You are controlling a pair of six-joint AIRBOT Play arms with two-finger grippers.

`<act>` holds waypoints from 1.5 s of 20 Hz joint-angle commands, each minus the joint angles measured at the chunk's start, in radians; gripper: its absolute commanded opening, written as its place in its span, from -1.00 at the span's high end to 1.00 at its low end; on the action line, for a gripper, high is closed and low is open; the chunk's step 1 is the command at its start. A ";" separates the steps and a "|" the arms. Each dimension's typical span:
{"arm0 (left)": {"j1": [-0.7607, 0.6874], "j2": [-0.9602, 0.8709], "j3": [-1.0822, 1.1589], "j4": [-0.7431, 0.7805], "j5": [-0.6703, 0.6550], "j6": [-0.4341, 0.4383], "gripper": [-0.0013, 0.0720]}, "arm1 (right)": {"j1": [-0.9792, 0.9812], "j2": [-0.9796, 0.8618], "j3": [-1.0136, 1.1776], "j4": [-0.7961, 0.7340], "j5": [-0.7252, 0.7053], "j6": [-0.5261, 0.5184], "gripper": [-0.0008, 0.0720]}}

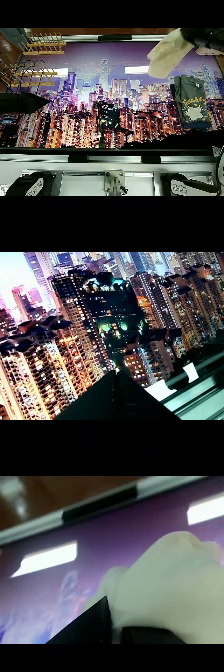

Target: Fold the shirts.

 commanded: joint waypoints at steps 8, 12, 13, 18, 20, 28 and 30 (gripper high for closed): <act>0.001 0.002 0.001 0.000 -0.060 -0.116 0.87 | -0.209 -0.275 0.001 -0.293 -0.281 -0.100 0.81; 0.001 0.000 0.001 0.000 -0.060 -0.118 0.87 | -0.213 -0.288 0.001 -0.295 -0.443 -0.174 0.81; 0.001 0.000 0.001 0.000 -0.060 -0.119 0.87 | -0.213 -0.288 0.001 -0.295 -0.570 -0.174 0.80; 0.001 -0.003 -0.002 0.000 -0.052 -0.141 0.87 | -0.251 -0.324 0.001 -0.299 -0.902 -0.275 0.81; 0.001 -0.008 -0.009 0.000 -0.051 -0.144 0.87 | -0.276 -0.345 0.001 -0.299 -0.851 -0.314 0.81; 0.001 -0.021 -0.081 0.000 -0.018 -0.144 0.87 | -0.220 -0.389 0.001 -0.298 -0.770 -0.238 0.80; 0.001 -0.022 -0.081 0.000 -0.018 -0.144 0.87 | -0.188 -0.361 0.001 -0.299 -0.672 -0.238 0.81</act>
